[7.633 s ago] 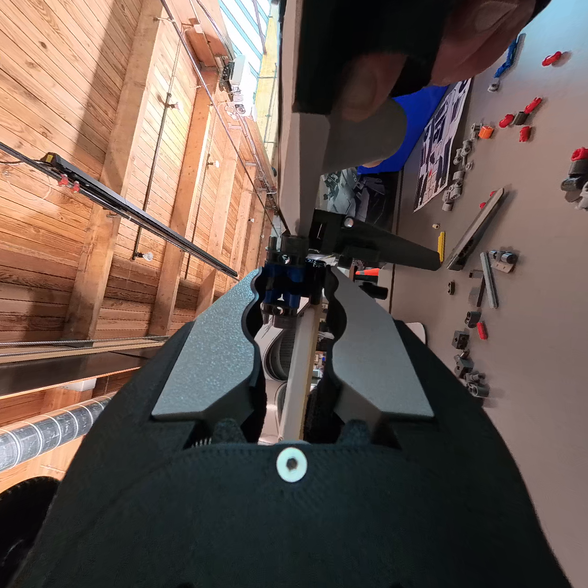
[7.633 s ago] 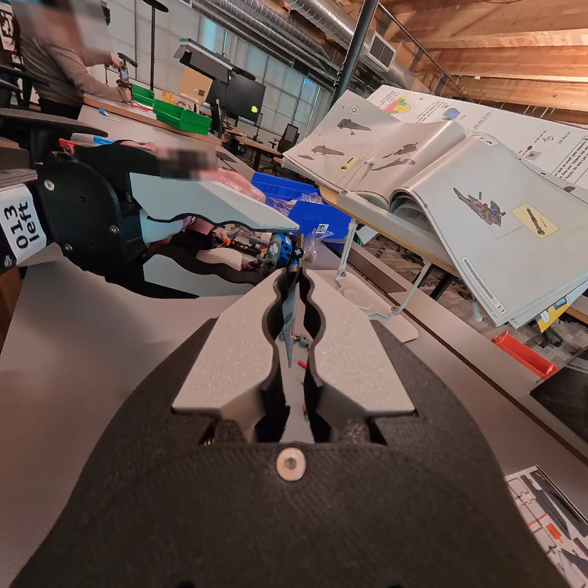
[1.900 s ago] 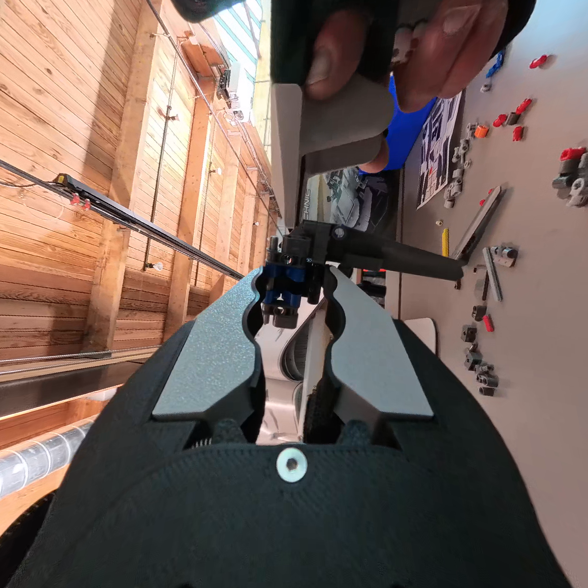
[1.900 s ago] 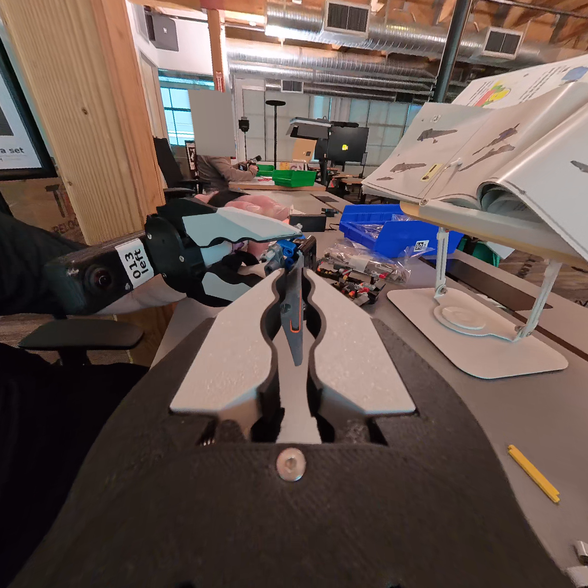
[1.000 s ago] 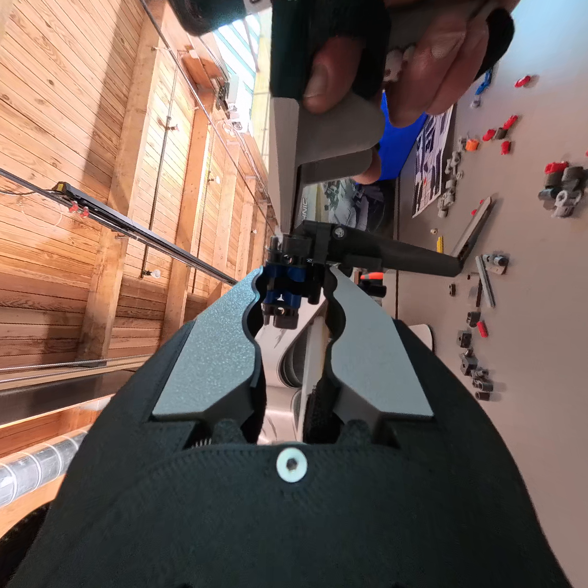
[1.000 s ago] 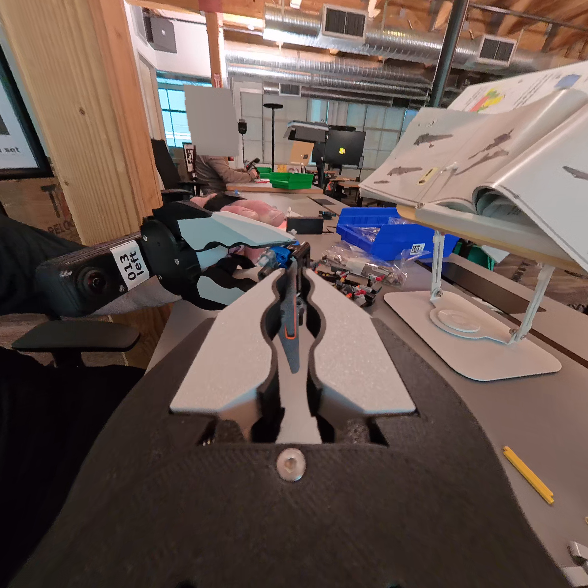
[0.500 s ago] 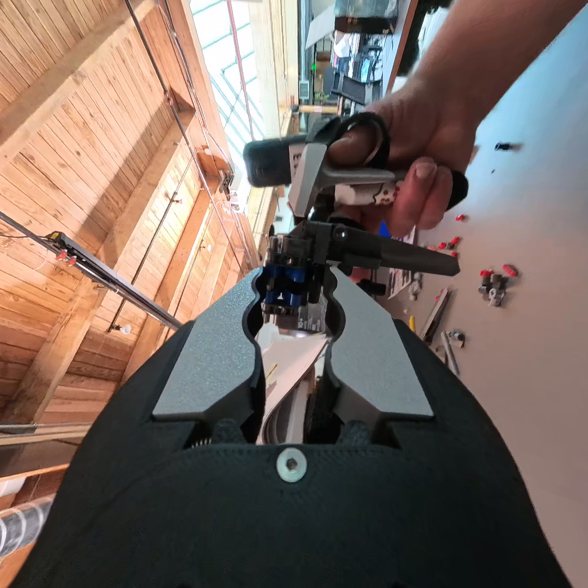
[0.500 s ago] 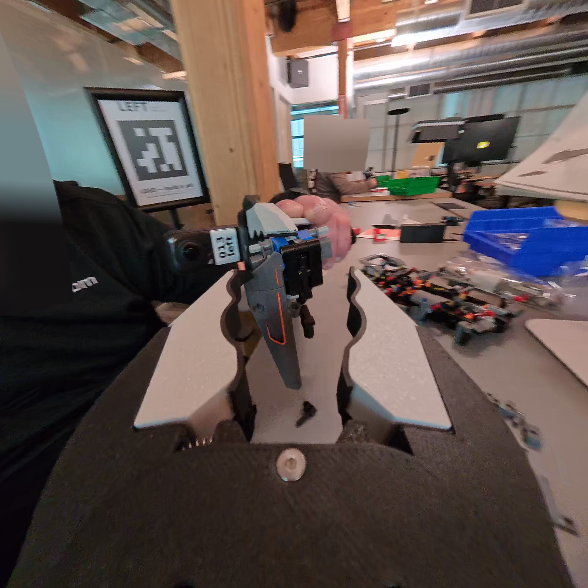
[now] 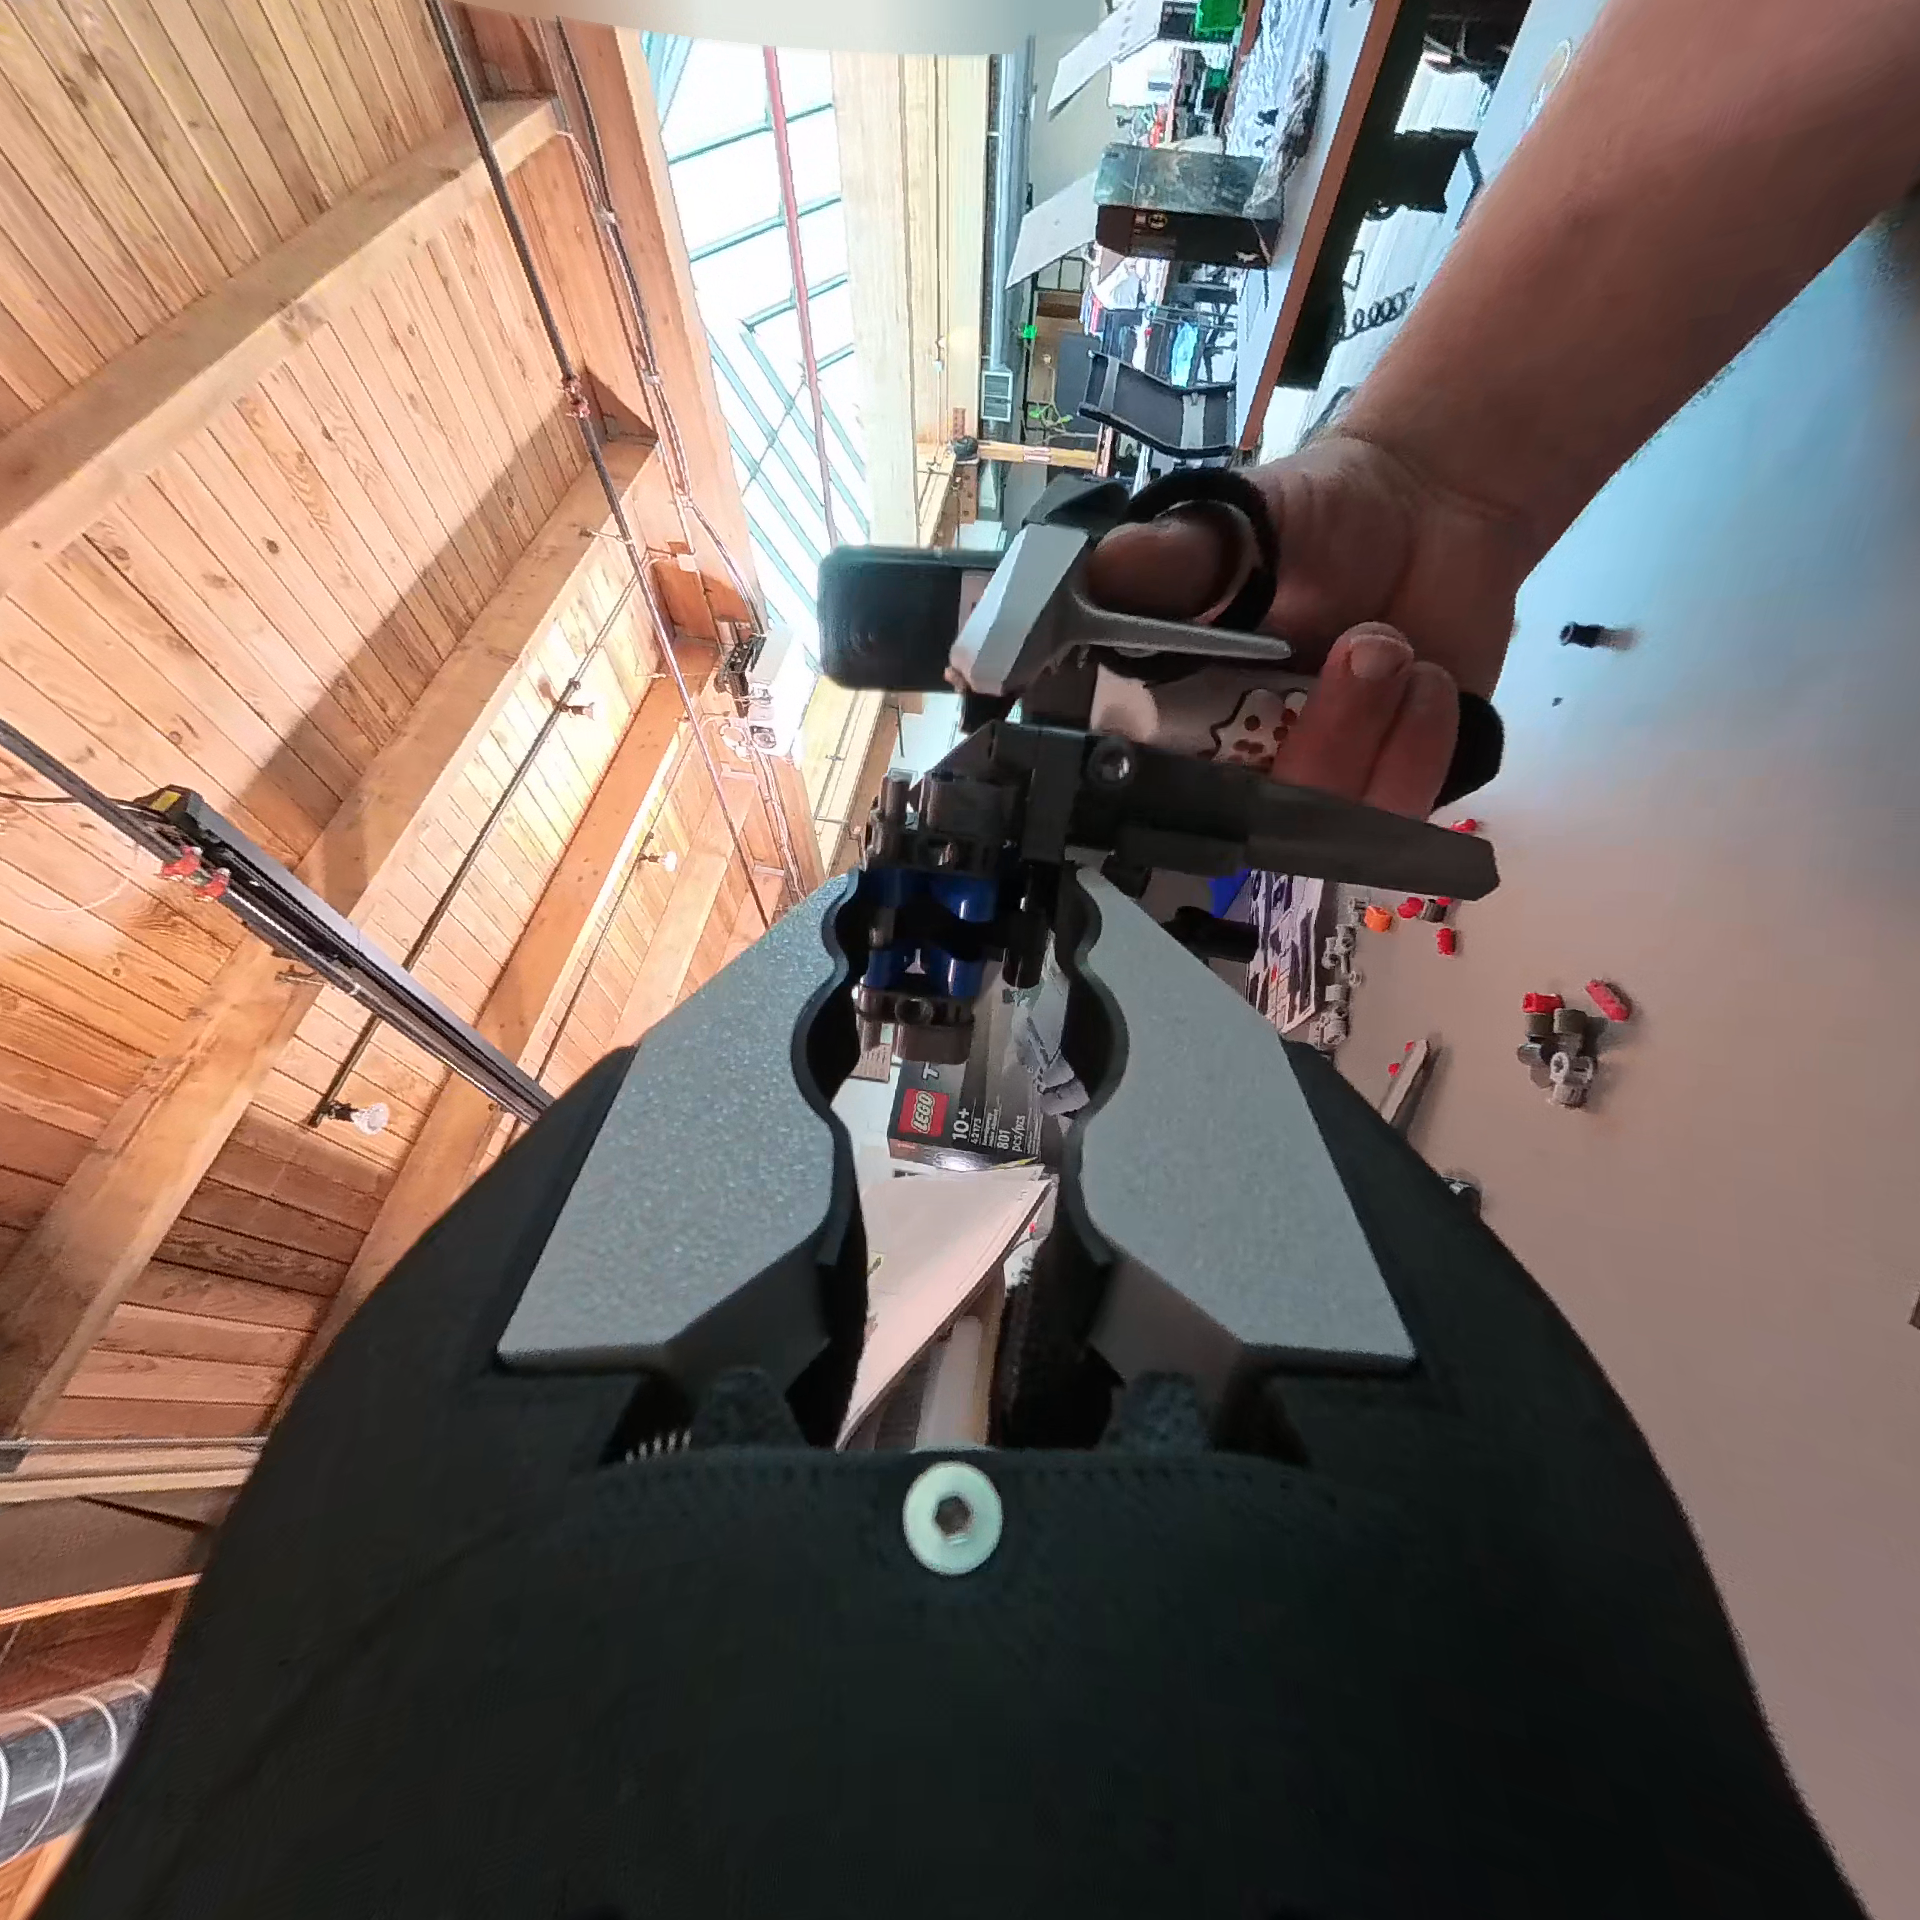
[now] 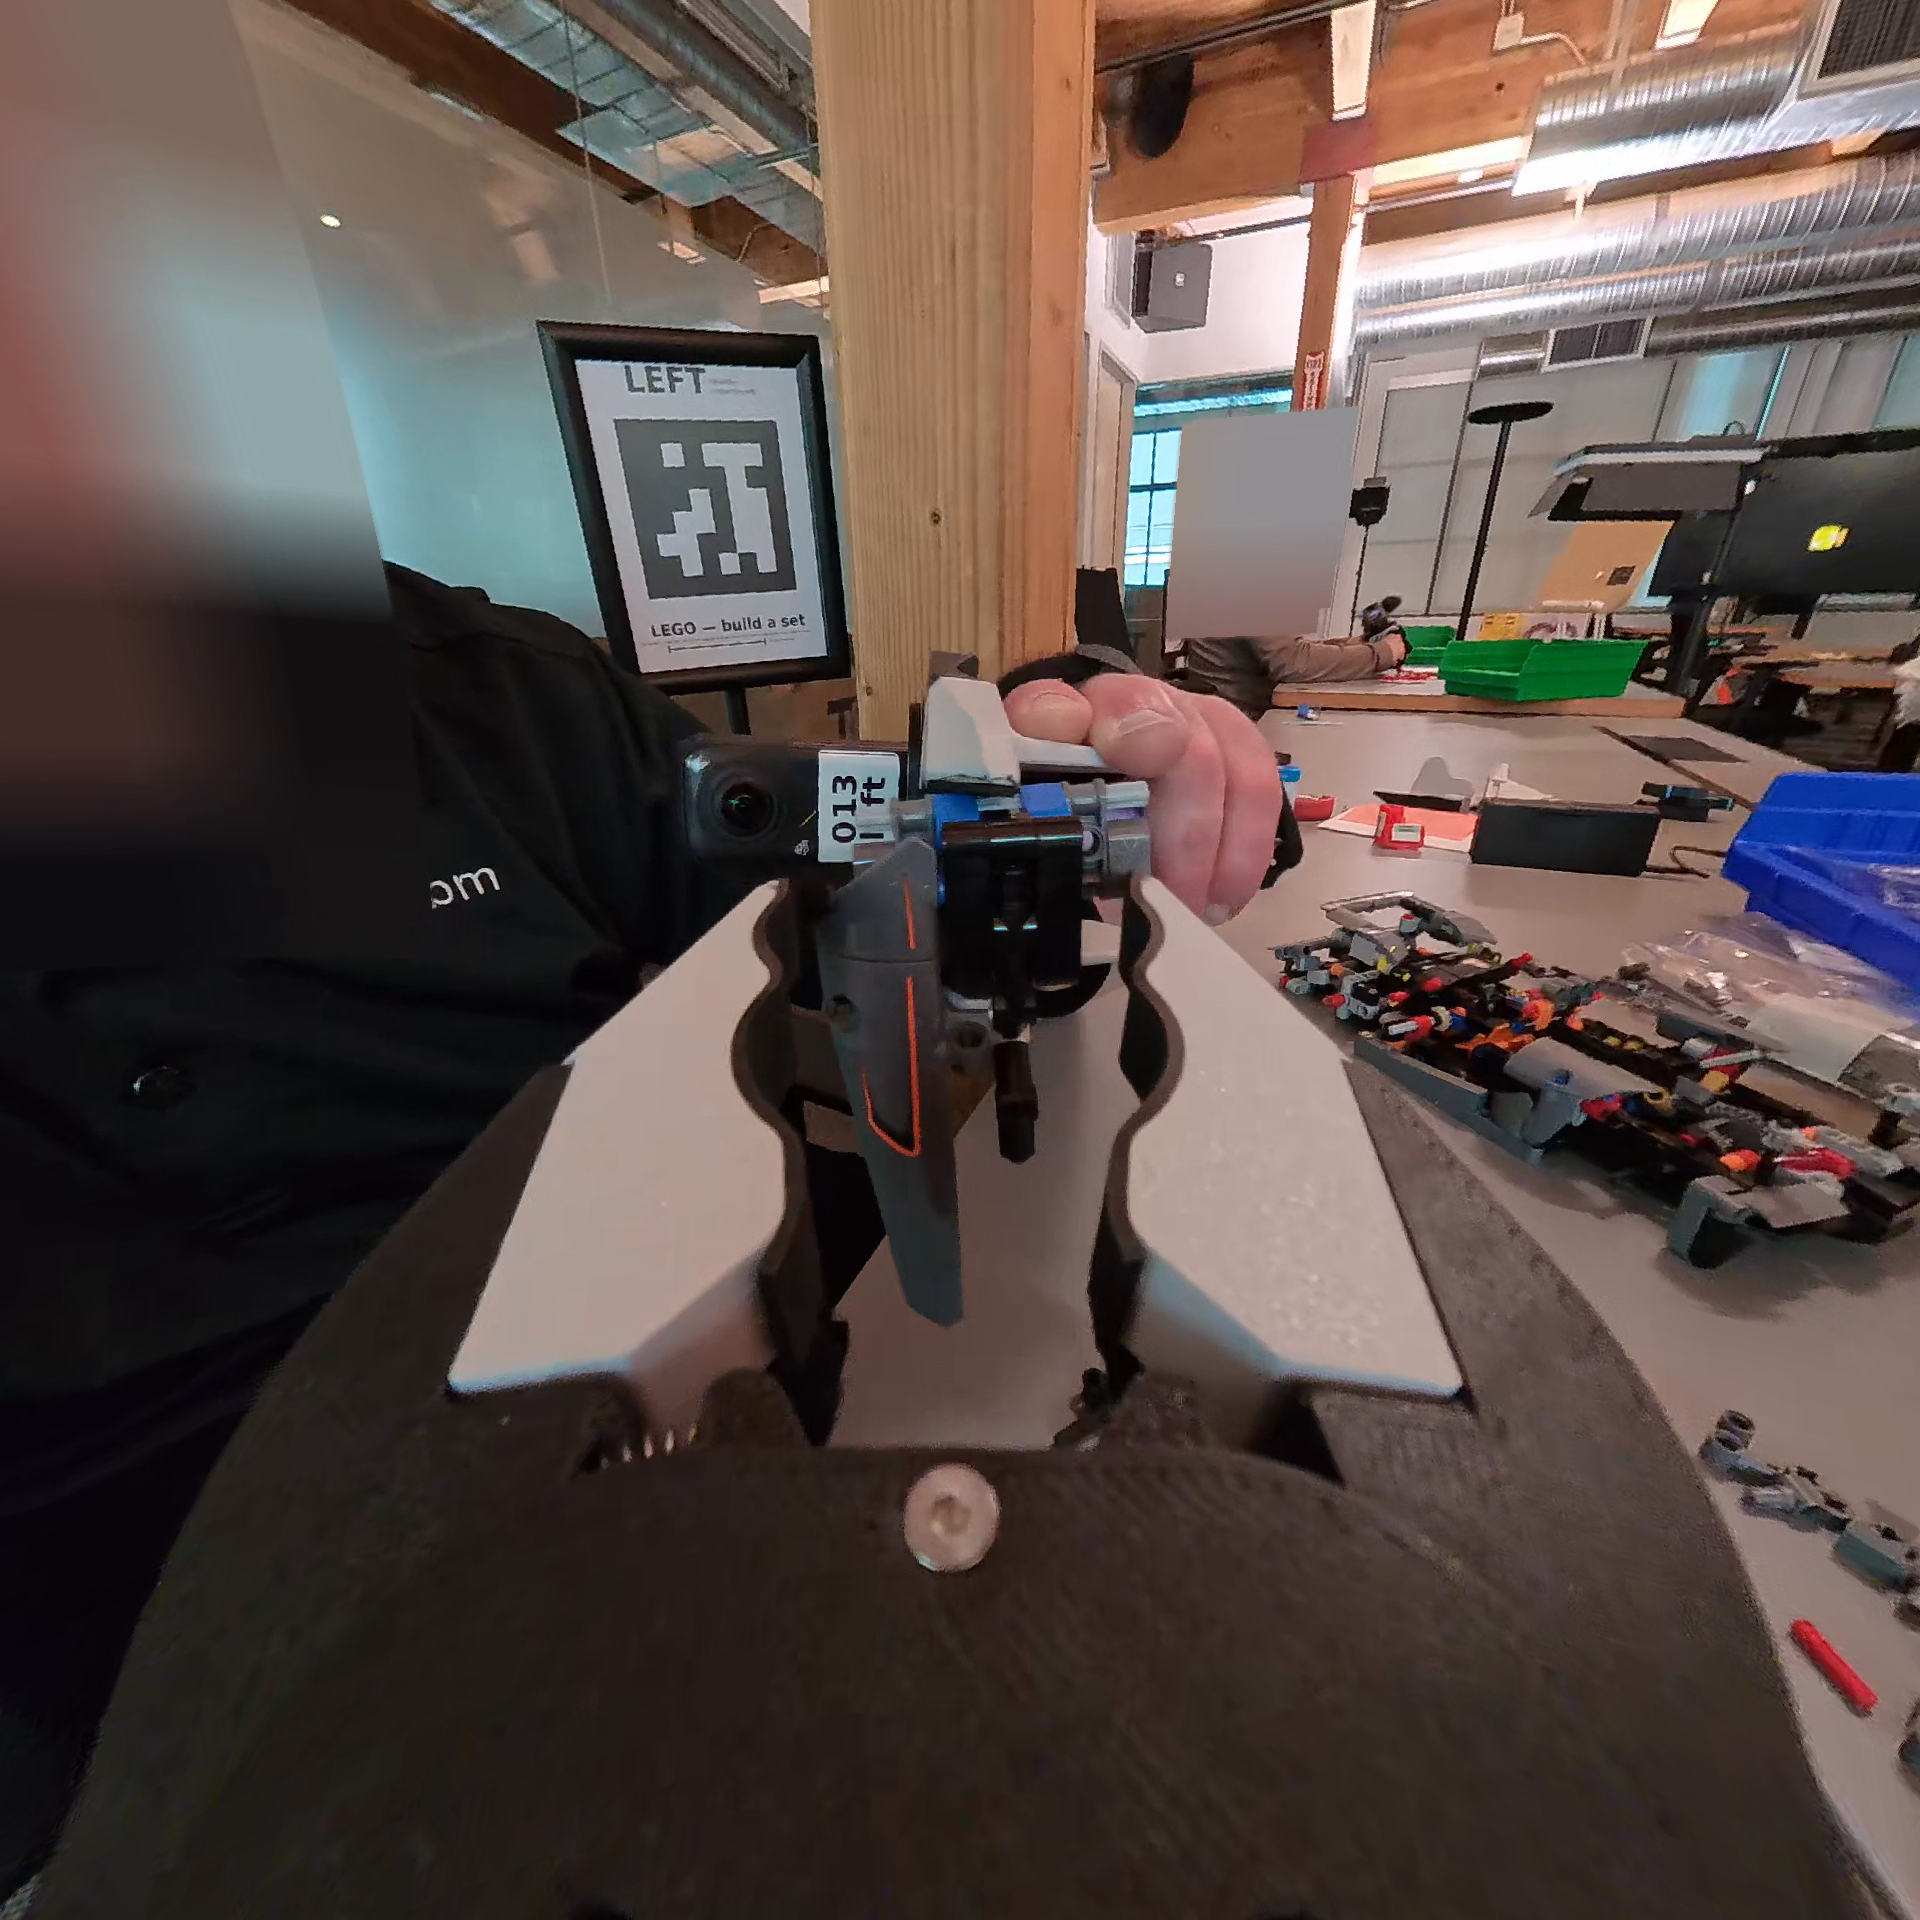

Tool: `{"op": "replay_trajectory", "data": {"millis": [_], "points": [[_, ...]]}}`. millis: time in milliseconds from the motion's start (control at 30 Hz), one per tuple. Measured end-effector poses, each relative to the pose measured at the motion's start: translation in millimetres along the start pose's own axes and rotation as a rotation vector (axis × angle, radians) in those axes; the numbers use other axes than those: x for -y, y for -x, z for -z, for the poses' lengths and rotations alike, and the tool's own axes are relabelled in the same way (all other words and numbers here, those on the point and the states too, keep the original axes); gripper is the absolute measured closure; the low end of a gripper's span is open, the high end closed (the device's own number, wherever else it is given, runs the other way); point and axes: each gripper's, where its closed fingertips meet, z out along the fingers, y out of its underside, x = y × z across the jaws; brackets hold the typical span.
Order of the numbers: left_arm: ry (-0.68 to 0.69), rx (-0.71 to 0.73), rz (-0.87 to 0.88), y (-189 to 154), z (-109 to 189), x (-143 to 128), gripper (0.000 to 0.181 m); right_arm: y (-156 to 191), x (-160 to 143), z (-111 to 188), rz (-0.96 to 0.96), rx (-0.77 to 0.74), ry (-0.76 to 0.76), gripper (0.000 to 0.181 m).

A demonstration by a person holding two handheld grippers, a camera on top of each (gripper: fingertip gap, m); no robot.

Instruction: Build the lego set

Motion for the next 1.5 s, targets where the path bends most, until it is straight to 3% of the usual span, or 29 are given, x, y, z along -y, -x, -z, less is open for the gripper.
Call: {"op": "replay_trajectory", "data": {"millis": [333,900,1067,1200,1367,1500], "points": [[-0.011,-0.002,0.010,0,2,1,0.149,4,1,1,0.021,0.013,0.004,0.136],[-0.021,-0.005,0.013,-1,4,4,0.149,5,2,4,0.017,0.024,-0.001,0.145],[-0.005,0.002,0.027,0,3,1,0.148,4,3,4,0.023,0.005,0.000,0.143],[0.020,0.004,0.053,3,3,-7,0.148,4,-7,-1,0.049,-0.012,0.067,0.115],[0.028,0.009,0.048,2,1,-8,0.149,-5,-10,-3,0.083,-0.079,0.087,0.129],[0.030,0.008,0.041,2,0,-8,0.148,-6,-9,-3,0.076,-0.079,0.078,0.130]]}}
